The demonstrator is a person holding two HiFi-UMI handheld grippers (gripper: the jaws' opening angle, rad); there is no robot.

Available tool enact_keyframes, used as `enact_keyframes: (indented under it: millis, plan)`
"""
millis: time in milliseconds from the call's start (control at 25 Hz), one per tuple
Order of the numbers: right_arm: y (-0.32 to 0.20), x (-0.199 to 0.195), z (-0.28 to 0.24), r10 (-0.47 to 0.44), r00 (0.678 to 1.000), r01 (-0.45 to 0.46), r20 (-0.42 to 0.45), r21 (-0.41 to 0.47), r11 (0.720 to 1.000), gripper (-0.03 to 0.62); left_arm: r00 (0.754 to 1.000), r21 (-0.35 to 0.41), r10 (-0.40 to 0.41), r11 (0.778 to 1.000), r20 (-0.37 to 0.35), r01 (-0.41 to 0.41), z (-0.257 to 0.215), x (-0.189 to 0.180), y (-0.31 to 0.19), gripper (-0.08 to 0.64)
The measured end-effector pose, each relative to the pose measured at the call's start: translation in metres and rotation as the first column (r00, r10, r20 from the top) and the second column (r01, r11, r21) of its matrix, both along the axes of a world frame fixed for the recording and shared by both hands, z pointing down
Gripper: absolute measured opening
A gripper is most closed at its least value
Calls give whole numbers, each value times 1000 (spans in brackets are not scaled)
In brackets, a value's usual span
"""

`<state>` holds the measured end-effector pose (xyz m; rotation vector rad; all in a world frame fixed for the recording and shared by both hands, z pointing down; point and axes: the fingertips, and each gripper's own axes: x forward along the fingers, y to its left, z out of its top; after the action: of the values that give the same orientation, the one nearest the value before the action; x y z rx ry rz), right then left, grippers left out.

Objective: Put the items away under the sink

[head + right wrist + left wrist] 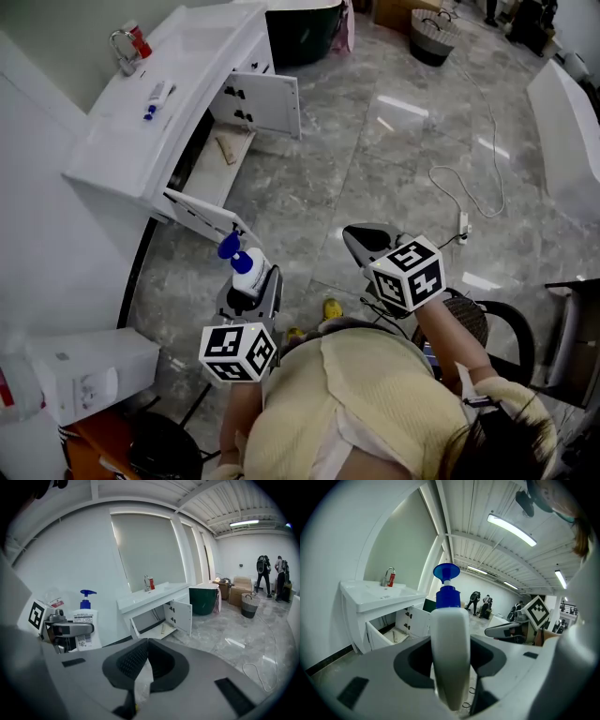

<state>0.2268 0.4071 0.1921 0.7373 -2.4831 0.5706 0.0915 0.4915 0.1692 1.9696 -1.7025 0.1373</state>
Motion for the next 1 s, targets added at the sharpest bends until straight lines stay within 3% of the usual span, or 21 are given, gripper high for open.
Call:
enact_keyframes:
  millis: [480,1000]
  plan:
    - [-38,8,20,-24,1000,25,11,-45,999,26,1000,-8,1,1000,-27,-1,7,15,-54,229]
    - [-100,-46,20,-25,1000,24,-7,-65,998,26,997,-9,44,999,-59,-45,9,-33,-139,229]
